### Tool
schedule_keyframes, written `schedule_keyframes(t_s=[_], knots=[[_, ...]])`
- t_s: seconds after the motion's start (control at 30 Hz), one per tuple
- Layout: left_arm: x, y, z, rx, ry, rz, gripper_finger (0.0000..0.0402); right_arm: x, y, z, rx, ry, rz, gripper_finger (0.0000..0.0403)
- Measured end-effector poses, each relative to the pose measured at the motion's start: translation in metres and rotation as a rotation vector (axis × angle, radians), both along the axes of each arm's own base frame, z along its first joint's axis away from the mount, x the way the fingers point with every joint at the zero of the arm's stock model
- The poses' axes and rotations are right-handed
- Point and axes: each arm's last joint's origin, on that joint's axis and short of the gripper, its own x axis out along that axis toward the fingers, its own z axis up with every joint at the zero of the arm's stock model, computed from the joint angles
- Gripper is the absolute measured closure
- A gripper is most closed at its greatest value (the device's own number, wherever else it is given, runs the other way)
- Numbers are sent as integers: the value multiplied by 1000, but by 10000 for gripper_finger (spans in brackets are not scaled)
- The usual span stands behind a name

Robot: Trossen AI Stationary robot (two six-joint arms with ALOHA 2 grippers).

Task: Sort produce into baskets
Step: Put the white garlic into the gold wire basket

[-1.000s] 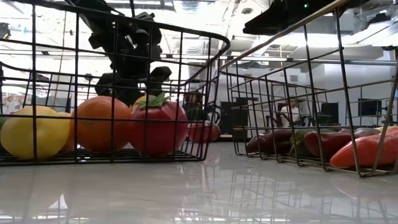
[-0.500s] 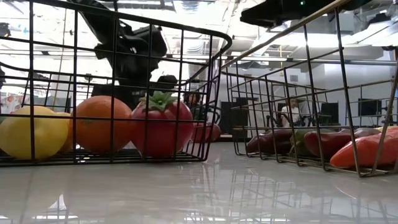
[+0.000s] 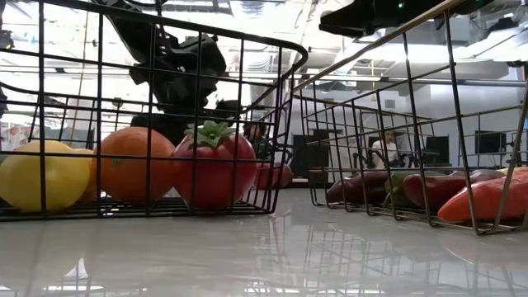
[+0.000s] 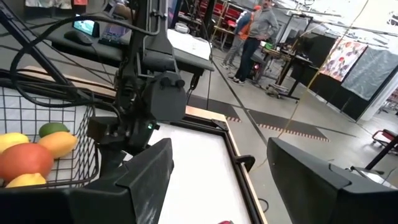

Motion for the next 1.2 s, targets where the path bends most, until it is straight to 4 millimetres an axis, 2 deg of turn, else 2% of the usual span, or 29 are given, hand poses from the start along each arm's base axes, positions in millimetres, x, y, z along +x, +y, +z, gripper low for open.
schedule_keyframes(t_s=[0.27,0.6,0.83,1.0,1.2], knots=[[5,3,-16,-138,69,108,184,0,1,0,2,-4,4,111],[12,5,-19,-144,78,144,176,1,4,0,4,-1,23,111],[12,6,-18,-115,80,162,201,1,3,-2,12,20,23,111],[15,9,-10,-53,88,190,230,1,3,-2,13,22,21,111],[26,16,15,-6,101,183,233,1,3,-2,12,24,17,111]])
